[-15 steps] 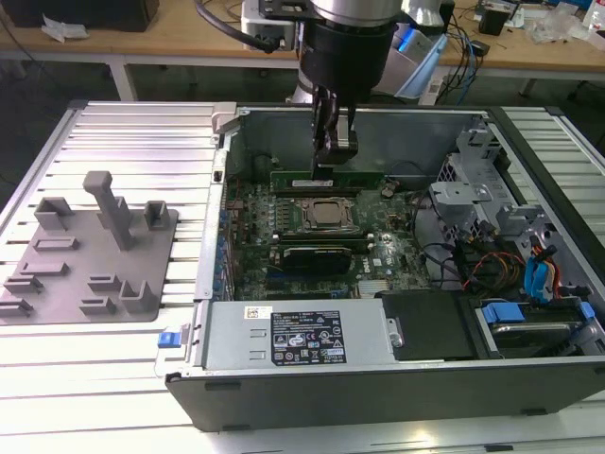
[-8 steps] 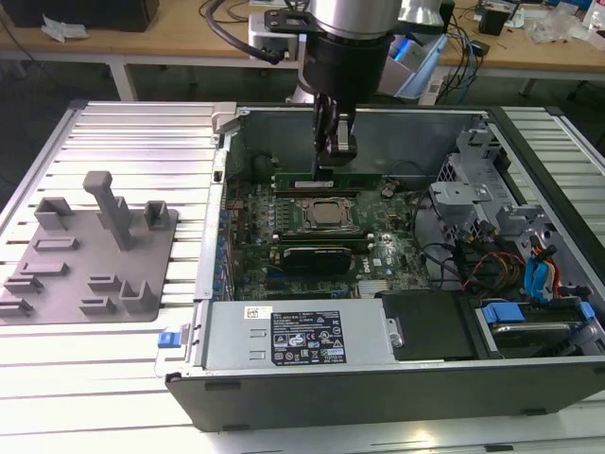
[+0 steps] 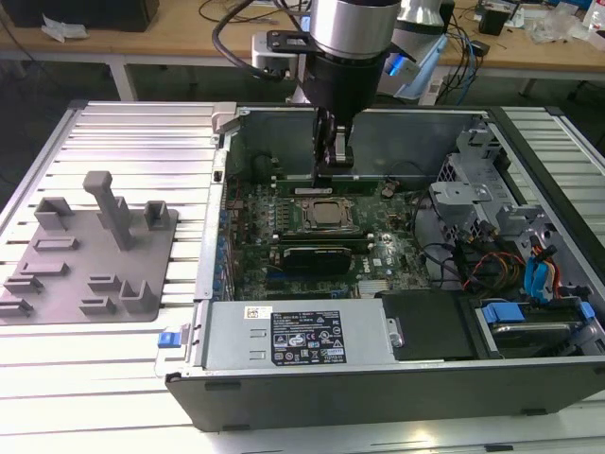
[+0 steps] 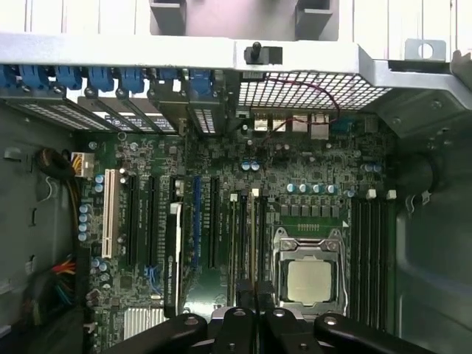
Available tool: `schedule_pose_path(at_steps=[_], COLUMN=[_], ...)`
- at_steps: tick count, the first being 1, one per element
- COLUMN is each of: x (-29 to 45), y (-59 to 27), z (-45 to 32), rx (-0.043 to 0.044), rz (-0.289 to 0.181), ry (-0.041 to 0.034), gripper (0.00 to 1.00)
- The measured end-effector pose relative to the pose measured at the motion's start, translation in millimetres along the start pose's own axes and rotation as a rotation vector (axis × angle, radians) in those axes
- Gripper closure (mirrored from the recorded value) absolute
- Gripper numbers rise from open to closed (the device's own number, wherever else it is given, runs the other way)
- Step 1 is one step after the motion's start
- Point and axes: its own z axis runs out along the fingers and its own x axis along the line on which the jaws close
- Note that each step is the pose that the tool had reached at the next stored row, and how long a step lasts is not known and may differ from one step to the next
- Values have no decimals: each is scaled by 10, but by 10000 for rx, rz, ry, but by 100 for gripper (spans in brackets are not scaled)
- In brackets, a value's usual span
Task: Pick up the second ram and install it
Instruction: 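Pick up the second ram and move it above second insertion slot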
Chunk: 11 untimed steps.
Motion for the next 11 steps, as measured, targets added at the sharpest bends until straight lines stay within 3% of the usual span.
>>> schedule_pose_path(at_steps=[4, 5, 11], x=[1, 1, 3], y=[-7, -10, -22], z=[59, 85, 252], rx=[4, 8, 10], rz=[253, 559, 604], ry=[-12, -26, -29], gripper=[90, 90, 90])
